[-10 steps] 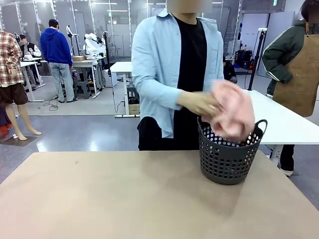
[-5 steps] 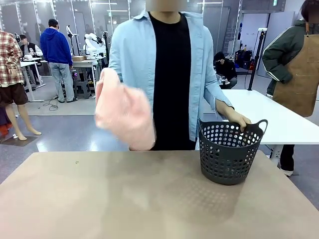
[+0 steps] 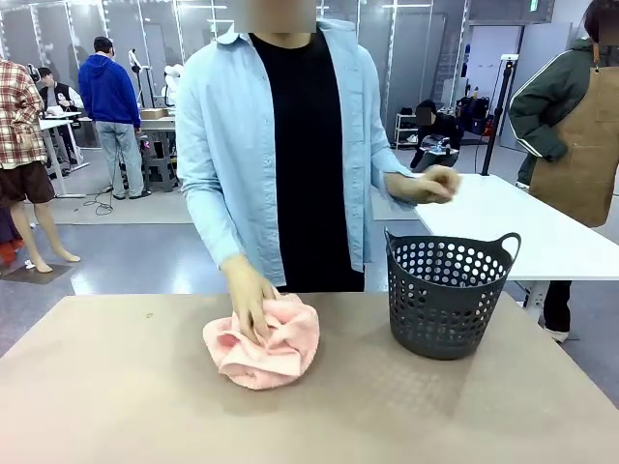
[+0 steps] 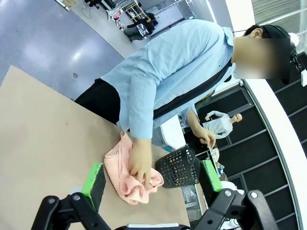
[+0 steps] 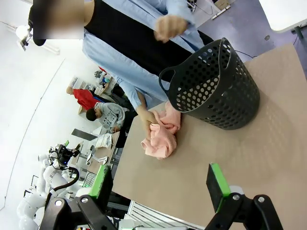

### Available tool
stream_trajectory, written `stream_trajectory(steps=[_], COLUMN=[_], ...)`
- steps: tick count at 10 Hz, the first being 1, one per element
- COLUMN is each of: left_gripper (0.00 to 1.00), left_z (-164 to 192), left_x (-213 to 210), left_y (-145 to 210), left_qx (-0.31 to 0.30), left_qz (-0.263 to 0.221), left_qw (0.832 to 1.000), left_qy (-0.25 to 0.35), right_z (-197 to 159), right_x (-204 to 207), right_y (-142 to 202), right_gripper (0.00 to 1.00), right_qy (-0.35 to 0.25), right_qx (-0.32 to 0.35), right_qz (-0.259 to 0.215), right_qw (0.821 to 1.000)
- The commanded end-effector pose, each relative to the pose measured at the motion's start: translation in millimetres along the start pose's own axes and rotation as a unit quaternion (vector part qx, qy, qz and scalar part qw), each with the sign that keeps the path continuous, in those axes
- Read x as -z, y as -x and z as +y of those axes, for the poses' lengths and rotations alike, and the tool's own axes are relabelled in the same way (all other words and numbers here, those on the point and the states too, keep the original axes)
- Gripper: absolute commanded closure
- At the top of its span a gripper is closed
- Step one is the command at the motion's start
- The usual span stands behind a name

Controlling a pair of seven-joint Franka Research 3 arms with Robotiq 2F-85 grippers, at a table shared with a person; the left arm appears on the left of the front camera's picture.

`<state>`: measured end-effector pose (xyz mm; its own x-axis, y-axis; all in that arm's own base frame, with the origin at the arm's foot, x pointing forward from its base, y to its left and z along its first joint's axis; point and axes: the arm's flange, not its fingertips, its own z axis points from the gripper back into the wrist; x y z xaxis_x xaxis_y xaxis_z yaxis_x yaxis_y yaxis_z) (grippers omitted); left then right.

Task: Fold the towel.
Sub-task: Grab the top end of the 100 cm Hotel Towel extended by the human.

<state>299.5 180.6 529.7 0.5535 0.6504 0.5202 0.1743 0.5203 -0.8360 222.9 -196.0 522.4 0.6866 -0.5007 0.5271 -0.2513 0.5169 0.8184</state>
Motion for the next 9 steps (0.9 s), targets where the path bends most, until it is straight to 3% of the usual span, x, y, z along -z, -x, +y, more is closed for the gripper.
stream_trajectory(steps=[1,9], left_gripper=[0.0,0.0], left_z=[-1.0,-1.0], left_x=[1.3,1.3], left_y=[-1.7,-1.7], left_qx=[-0.009,-0.009], left_qz=[0.001,0.001], left_qw=[1.0,1.0], left_qy=[0.003,0.003], right_z=[-0.6,-0.6], right_x=[0.0,0.0], right_y=[-2.9,-2.9], right_gripper=[0.0,0.0], right_qy=[-0.005,-0.005], right_qx=[-0.01,-0.01], right_qz=[-0.004,-0.004], right_qw=[1.0,1.0])
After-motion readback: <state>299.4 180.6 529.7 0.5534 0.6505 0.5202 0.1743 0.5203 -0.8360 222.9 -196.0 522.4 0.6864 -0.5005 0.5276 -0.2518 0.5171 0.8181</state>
